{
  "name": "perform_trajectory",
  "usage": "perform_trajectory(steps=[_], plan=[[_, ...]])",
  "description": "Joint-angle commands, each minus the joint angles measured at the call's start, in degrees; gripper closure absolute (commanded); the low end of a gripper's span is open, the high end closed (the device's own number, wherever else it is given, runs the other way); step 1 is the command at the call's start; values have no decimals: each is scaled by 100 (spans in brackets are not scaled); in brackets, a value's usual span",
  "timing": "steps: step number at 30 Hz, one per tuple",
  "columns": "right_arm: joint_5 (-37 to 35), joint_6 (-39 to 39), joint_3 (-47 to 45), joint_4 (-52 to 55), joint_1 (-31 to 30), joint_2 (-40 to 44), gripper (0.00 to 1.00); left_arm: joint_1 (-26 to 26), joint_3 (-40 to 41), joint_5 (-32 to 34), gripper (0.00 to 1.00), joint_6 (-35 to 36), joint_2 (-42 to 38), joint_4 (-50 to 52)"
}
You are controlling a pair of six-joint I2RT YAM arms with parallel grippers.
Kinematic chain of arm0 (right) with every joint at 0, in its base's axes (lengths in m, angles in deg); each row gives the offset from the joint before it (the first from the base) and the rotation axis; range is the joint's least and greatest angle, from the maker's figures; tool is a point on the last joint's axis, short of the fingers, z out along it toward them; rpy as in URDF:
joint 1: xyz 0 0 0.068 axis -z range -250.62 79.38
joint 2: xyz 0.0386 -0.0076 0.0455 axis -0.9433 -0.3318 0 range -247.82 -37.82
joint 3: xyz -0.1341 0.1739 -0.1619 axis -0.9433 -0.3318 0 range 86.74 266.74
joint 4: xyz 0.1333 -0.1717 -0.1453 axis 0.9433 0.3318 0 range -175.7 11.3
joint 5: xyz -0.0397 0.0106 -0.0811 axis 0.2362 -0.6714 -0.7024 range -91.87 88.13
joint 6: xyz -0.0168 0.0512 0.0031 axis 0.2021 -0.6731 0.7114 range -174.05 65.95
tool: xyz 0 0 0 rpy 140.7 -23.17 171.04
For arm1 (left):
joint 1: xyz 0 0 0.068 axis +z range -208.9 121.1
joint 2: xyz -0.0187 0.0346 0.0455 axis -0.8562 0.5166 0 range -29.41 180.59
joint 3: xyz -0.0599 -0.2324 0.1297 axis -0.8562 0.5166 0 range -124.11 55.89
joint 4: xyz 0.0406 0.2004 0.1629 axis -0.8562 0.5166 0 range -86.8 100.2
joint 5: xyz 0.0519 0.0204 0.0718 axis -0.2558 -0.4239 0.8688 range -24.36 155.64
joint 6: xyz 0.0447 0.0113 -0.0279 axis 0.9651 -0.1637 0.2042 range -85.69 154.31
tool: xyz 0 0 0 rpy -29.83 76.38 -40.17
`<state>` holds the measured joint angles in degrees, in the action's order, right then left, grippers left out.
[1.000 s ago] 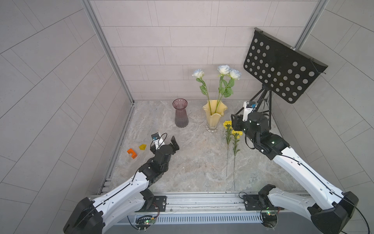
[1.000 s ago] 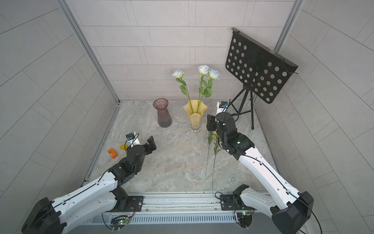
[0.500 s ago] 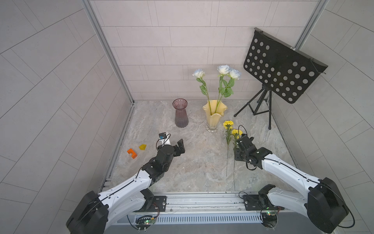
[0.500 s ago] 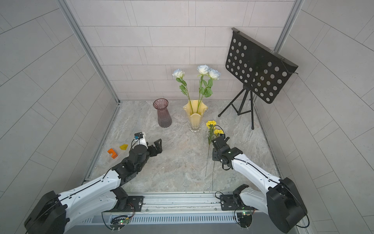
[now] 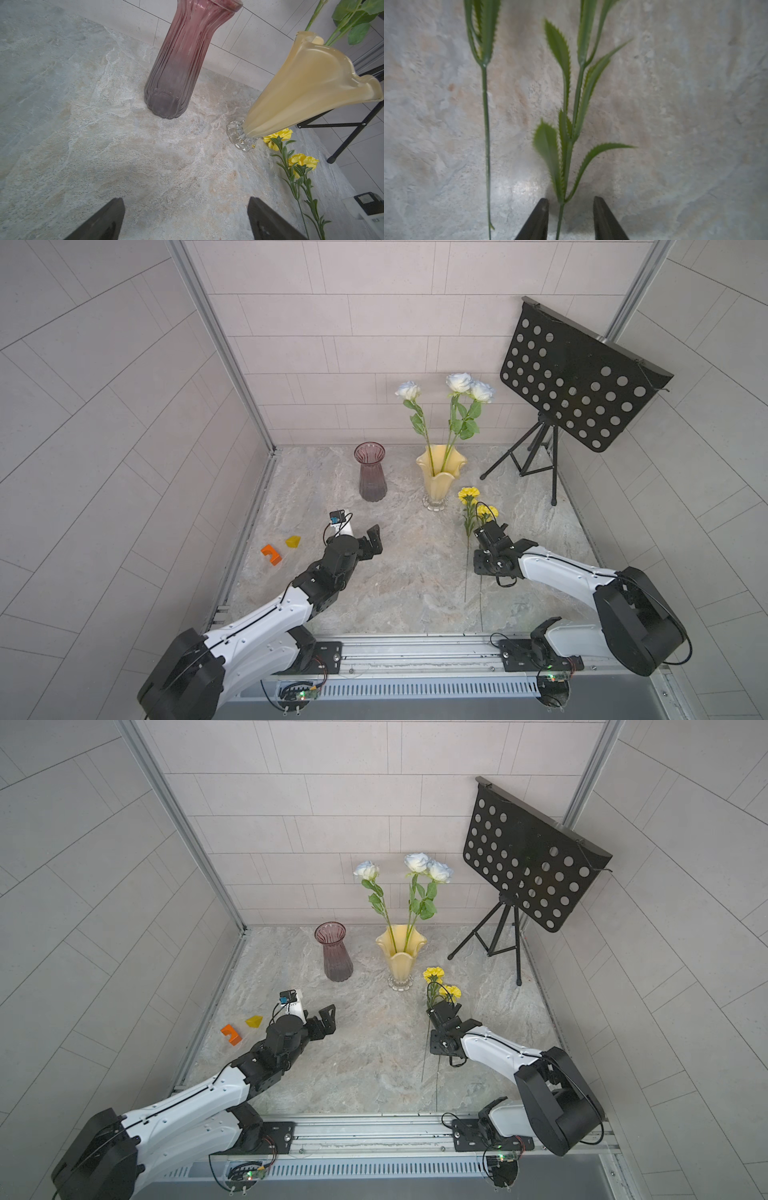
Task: Arrange the flowers in different vases according to their colors
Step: Pick up the flower at the center of the board.
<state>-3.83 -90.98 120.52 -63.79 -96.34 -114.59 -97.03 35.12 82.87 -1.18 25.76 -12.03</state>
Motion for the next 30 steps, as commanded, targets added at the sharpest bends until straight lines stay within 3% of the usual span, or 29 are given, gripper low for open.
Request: perform_trajectory(steps=[1, 7, 10, 16, 21, 26, 30], plan=[[-10, -92, 46, -117, 5, -102, 63, -1, -130, 87, 0, 85, -39, -51], [-33, -106, 71, -76, 5, -47, 72, 5, -177, 329, 0, -39, -55, 134], [-72, -113, 93, -6, 13, 1, 80, 1, -439, 1089, 0, -541, -27, 903], [-124, -139, 132, 125, 14, 162, 100, 3, -838, 2935, 0, -2206, 46, 2578], [-385, -63, 432, 661, 15, 628, 100, 5, -741, 3609, 0, -2799, -111, 2976], [-1005, 71, 909, 1505, 16, 1670, 100, 4, -591, 3769, 0, -2854, -332, 2948], [-1019, 297, 1433, 1590, 17, 2490, 100, 7, -502, 3908, 0, -2832, -472, 2929]])
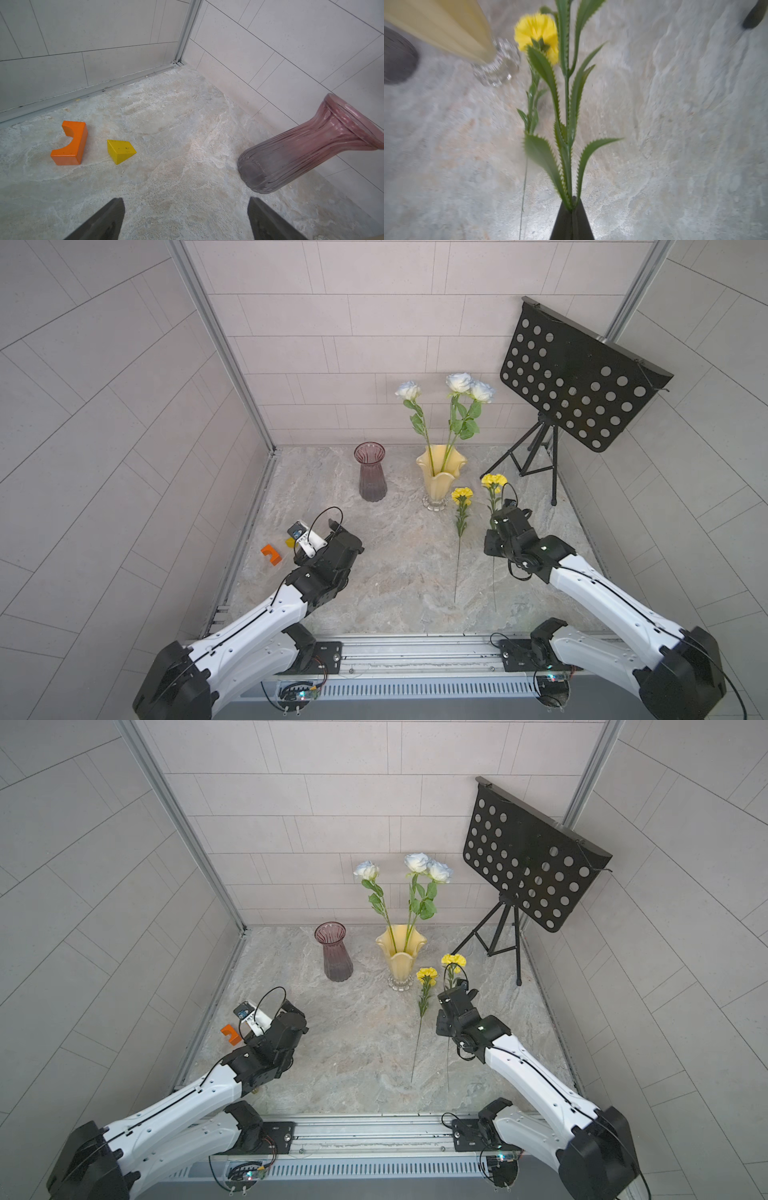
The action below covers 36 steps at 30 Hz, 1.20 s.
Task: Arrange the flowers in different vases according to their colors
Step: Pick up the flower at the center of the board, then insert the flower into the vase.
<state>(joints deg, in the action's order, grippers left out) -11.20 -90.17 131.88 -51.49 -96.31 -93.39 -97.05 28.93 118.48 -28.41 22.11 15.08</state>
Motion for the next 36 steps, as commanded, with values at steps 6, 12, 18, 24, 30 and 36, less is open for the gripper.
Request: perform_trajectory(steps=[6, 12, 18, 24, 30, 36], plan=[[393, 597, 1414, -1028, -336, 103, 100, 3, 207, 459, 0, 120, -250, 104], [306, 1330, 3638, -2038, -1052, -1777, 100, 9, 428, -621, 0, 1968, -407, -1101], [372, 1695, 6061, -3075, -1072, -4122, 100, 2, 545, -1467, 0, 2930, -234, -1825], [554, 2257, 8961, -3385, -1020, -6534, 100, 5, 438, -1662, 0, 2853, 22, -1808], [713, 2333, 10909, -3897, -953, -8260, 100, 2, 488, -1467, 0, 2634, -68, -1659], [963, 2147, 10925, -4368, -928, -8839, 100, 11, 611, -1254, 0, 2549, -310, -1630]])
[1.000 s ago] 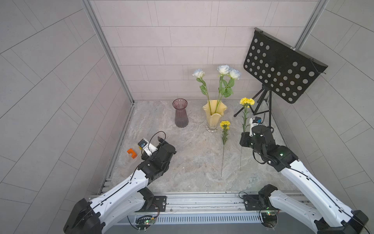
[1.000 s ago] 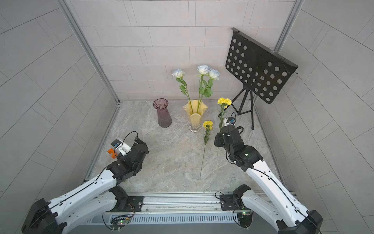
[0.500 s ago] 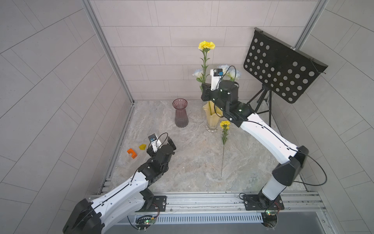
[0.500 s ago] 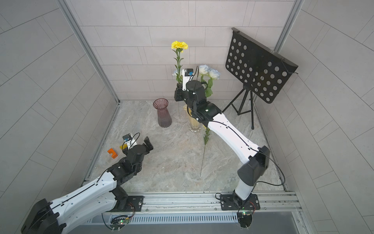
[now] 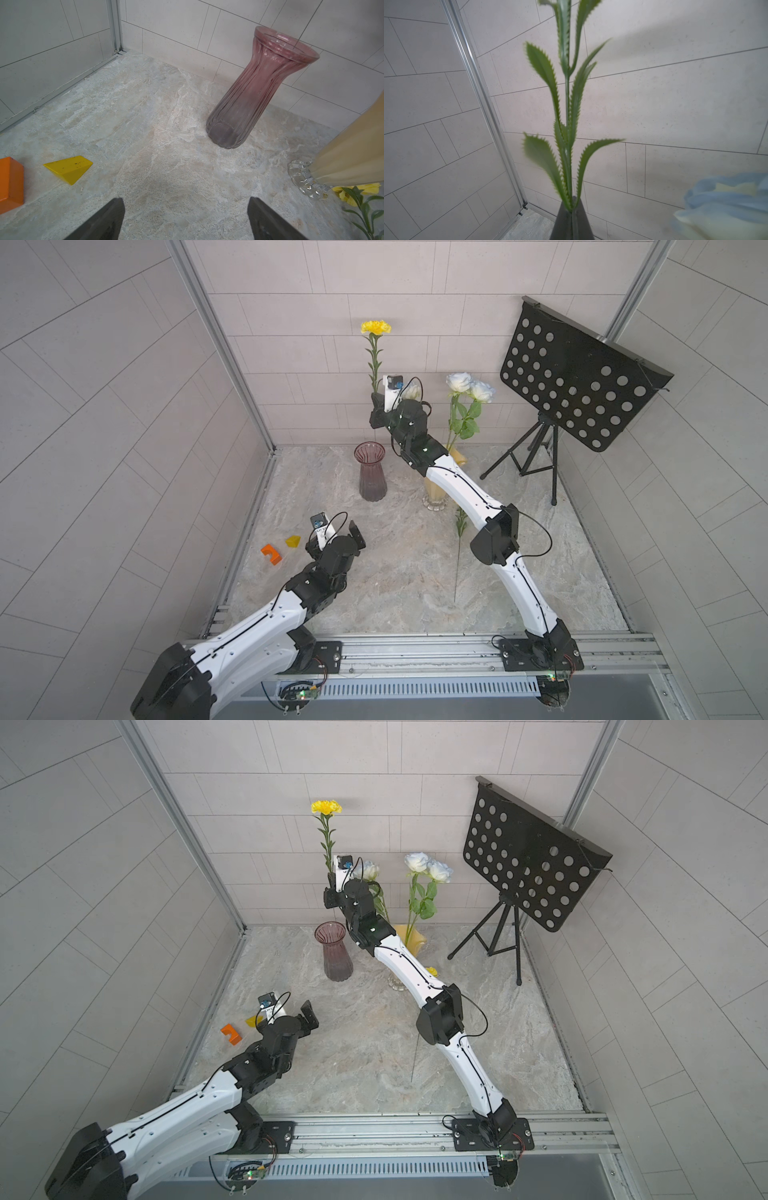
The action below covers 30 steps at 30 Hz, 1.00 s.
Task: Arrange the flowers in different vases according to their colors
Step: Insert the flower into the vase.
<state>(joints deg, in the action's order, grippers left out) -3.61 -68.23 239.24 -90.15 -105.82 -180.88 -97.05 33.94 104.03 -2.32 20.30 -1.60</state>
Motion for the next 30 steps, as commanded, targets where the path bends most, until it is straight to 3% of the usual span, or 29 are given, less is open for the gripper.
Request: perform_trajectory(steps=[1, 17, 18, 20, 23, 30], plan=[[277, -91, 183, -484, 22, -164, 100, 15, 128, 202, 0, -64, -154, 19], [849, -164, -217, 418, -111, -455, 99, 17, 121, 207, 0, -79, -154, 3], [879, -165, -221, 482, -118, -444, 94, 13, 121, 198, 0, -66, -150, -2], [967, -195, -221, 645, -128, -420, 67, 17, 130, 203, 0, -64, -159, 3], [1093, -218, -221, 881, -138, -334, 44, 11, 125, 204, 0, -64, -142, -9], [1201, -212, -327, 1261, -179, 24, 35, 17, 123, 199, 0, -47, -154, -12]])
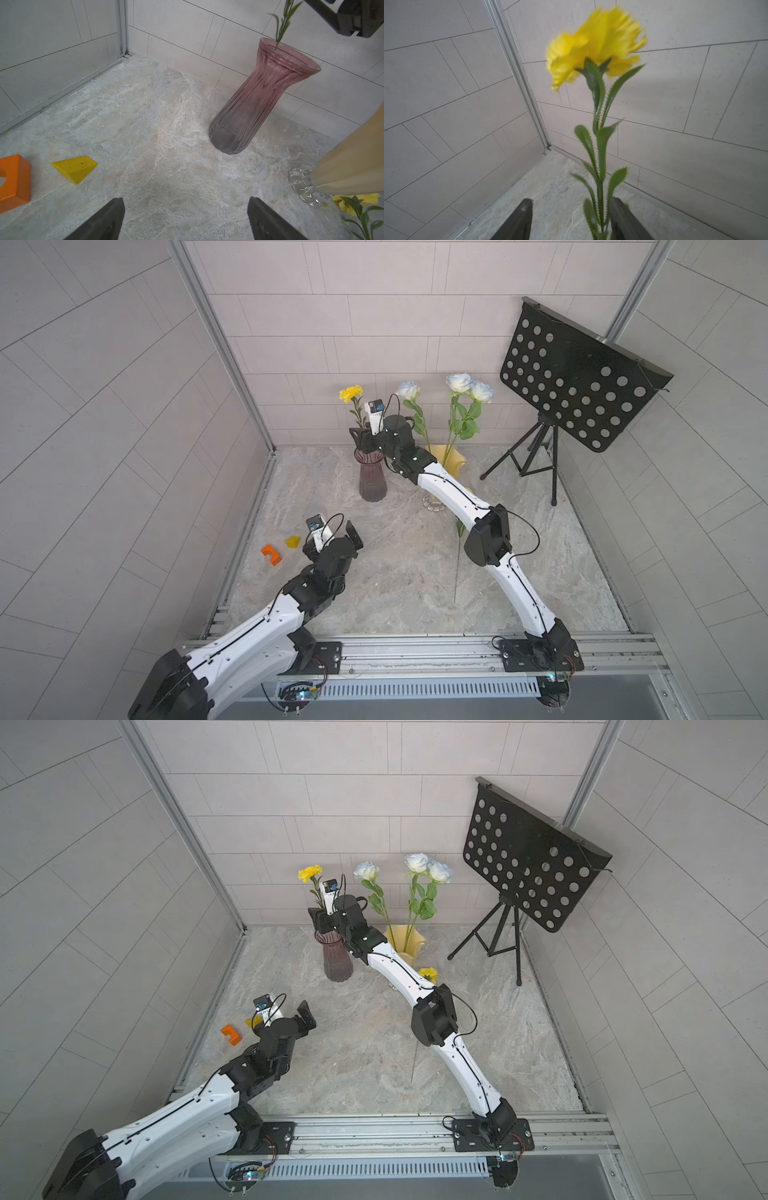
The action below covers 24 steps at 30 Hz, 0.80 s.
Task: Arrange the flowers in different vases according to their colors
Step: Insert the flower into the vase.
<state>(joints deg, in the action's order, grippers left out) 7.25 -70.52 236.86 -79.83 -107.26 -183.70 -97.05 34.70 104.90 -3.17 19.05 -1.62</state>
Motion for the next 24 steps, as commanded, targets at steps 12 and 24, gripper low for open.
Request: perform_trajectory(steps=[12, 24], plan=[[48, 252, -1164, 914, -128, 1921, 33, 16, -14, -104, 0, 100, 12, -125], [-1477, -102, -5086, 1820, -115, 5358, 33, -557, -867, -2544, 0, 600, 1492, -962]])
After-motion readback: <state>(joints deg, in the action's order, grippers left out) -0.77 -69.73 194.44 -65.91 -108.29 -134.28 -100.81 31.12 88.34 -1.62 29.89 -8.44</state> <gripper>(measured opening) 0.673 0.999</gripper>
